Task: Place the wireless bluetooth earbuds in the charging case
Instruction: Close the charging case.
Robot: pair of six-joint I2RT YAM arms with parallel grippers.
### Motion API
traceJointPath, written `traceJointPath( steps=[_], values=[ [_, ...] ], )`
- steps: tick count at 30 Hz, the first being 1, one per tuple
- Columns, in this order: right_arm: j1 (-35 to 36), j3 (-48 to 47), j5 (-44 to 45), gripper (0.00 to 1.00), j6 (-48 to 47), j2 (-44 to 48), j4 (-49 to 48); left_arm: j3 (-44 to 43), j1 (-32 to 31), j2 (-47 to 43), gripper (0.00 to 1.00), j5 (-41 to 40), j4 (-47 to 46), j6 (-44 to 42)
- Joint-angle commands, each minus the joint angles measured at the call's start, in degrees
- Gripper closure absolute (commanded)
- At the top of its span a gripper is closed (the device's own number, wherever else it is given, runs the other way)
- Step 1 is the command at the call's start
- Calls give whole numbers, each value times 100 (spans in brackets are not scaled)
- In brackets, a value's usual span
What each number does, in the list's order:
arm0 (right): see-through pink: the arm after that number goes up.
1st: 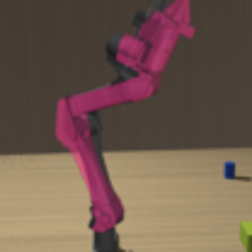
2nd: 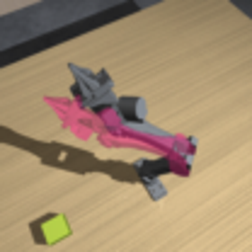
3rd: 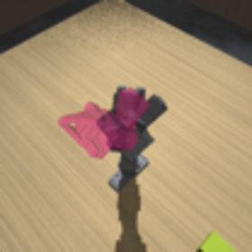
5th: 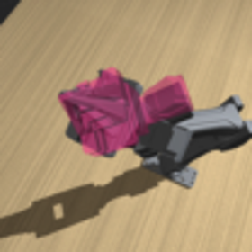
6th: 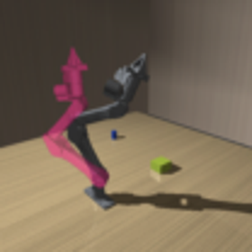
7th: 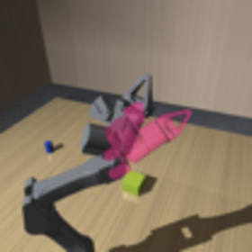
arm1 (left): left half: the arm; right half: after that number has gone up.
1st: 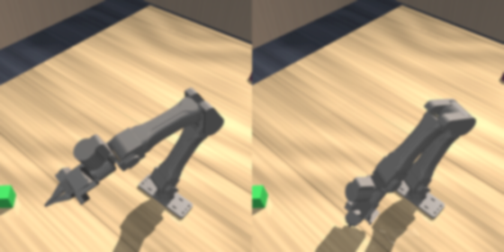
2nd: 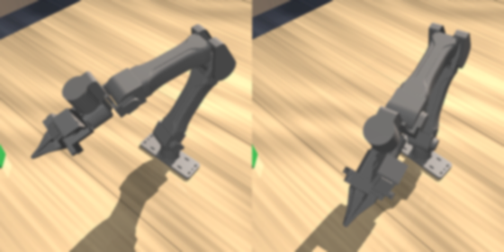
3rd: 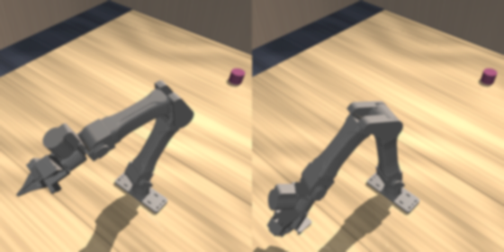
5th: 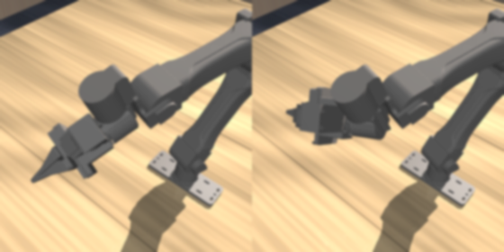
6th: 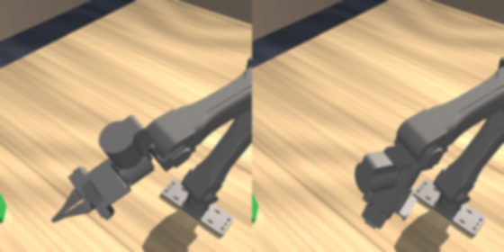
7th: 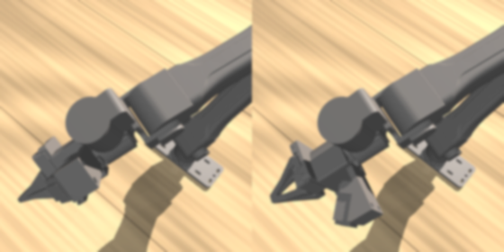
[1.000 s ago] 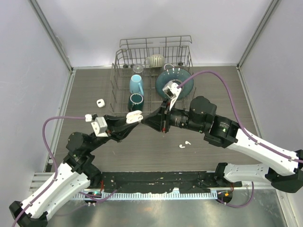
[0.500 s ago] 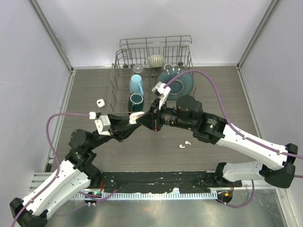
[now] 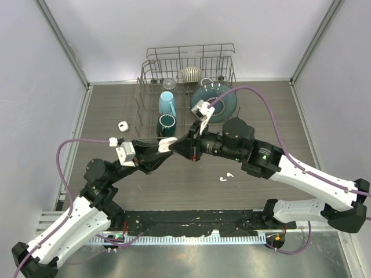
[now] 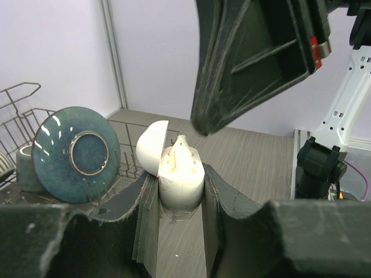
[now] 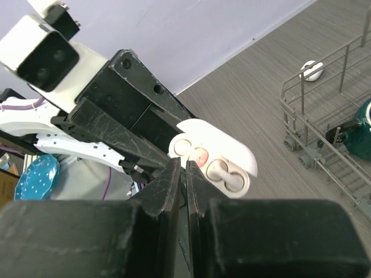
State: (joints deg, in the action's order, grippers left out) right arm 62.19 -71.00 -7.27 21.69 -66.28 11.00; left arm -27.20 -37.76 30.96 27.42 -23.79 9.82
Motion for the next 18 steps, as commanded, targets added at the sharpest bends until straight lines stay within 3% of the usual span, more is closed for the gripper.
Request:
traceJointPath(
  steps=[1,7,11,18],
  values=[
    [21,112,575,86,98,685,-529,-101,-12,-90,100,-88,-319,-112],
    [21,473,1754,80,423,1073,-547,-162,-12,85,100,105,-433,-104],
    [12,412,2070,79,511,933,-336,-242,-12,208,100,202,-495,-60],
    [-5,34,2335,70,591,599,-46,-409,-12,428,100,852,-337,72]
  ],
)
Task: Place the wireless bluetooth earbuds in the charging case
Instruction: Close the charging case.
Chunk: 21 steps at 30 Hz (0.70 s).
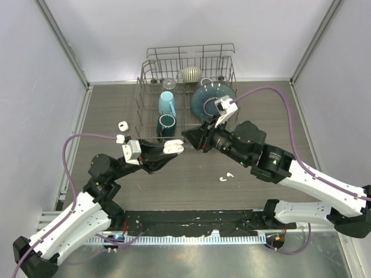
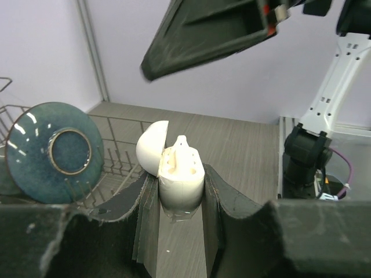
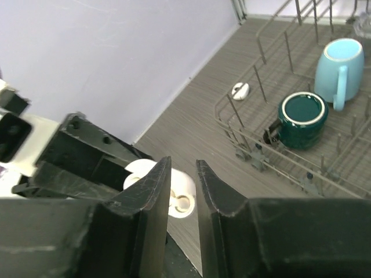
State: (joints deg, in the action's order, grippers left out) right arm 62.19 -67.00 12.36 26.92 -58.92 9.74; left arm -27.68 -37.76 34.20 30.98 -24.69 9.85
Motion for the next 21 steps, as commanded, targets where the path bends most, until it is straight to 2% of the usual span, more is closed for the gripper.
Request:
traceJointPath(
  steps=[1,5,11,17,21],
  values=[
    [-14,-444,372,70,51,-155,133,-396,-12,131,100,697,-212,96],
    [-67,-524,408,69,77,-287,213,-457,-12,245,100,997,-194,263],
    [-76,-402,-549,68,51,-533,248,-405,-12,289,100,805,-440,369],
    [-76,336,-2068,75,313,-428,55,-317,-12,298,100,673,-546,448],
    [-76,1161,-2203,75,639,11,-498,-177,-12,228,100,374,-537,457]
  ],
)
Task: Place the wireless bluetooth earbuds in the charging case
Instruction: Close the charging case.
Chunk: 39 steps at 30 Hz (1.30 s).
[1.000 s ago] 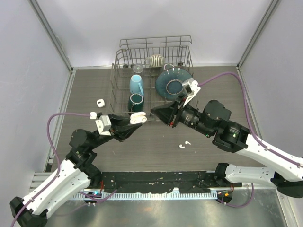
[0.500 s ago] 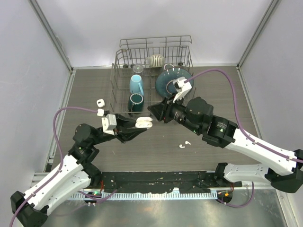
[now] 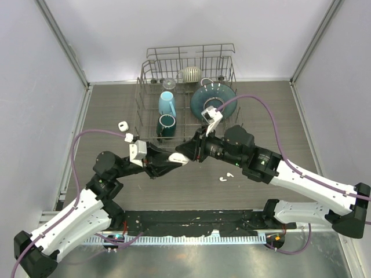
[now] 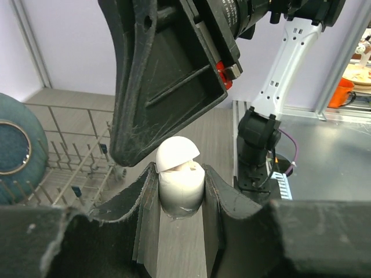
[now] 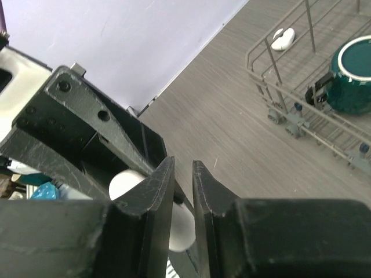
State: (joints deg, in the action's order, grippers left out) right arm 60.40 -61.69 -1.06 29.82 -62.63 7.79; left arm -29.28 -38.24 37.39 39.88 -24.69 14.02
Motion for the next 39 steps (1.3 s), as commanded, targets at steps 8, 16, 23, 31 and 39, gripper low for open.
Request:
traceJointPath(
  steps=[8,16,23,31,39],
  values=[
    [103,685,-395,74,182,621,20,-43,36,23,100,-674,-484,109],
    [112,290,-579,75,85,138,143,-140,36,251,100,-1060,-694,566],
    [209,254,-527,80,295,-91,171,27,36,42,100,-1842,-950,690],
    [349,368,-369,74,560,-162,-6,177,36,-293,100,-1933,-968,435],
    [341,-9,739,24,24,567,179,264,36,-521,100,-1456,-696,181]
  ],
)
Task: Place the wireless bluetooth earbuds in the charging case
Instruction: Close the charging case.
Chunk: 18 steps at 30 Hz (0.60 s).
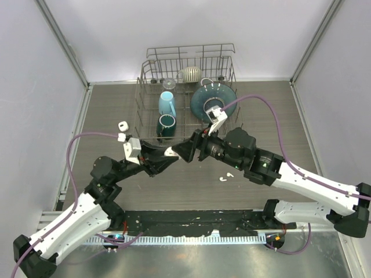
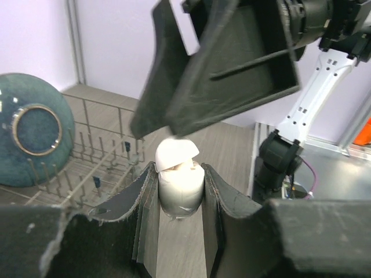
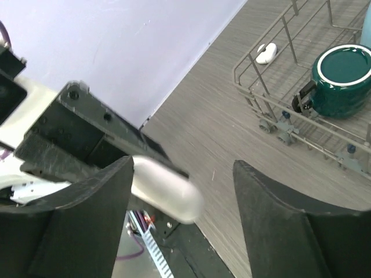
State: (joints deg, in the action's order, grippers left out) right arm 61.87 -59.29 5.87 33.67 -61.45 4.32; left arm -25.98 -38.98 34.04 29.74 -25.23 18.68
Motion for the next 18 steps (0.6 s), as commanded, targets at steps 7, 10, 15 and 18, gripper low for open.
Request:
traceJointPath(
  steps=[7,10,15,18],
  values=[
    [203,-329,-1085,23,-642,538,667,-39,119,-381,100,-609,-553,-567],
    [203,-285,-1088,23,-564,503,711,-65,110,-372,100,-548,-561,-611],
    [203,-268,-614,23,-449,485,597,-92,101,-302,100,-390,-675,-515],
    [203,-303,-289,22,-502,441,526,-127,110,-267,100,-223,-720,-461]
  ],
)
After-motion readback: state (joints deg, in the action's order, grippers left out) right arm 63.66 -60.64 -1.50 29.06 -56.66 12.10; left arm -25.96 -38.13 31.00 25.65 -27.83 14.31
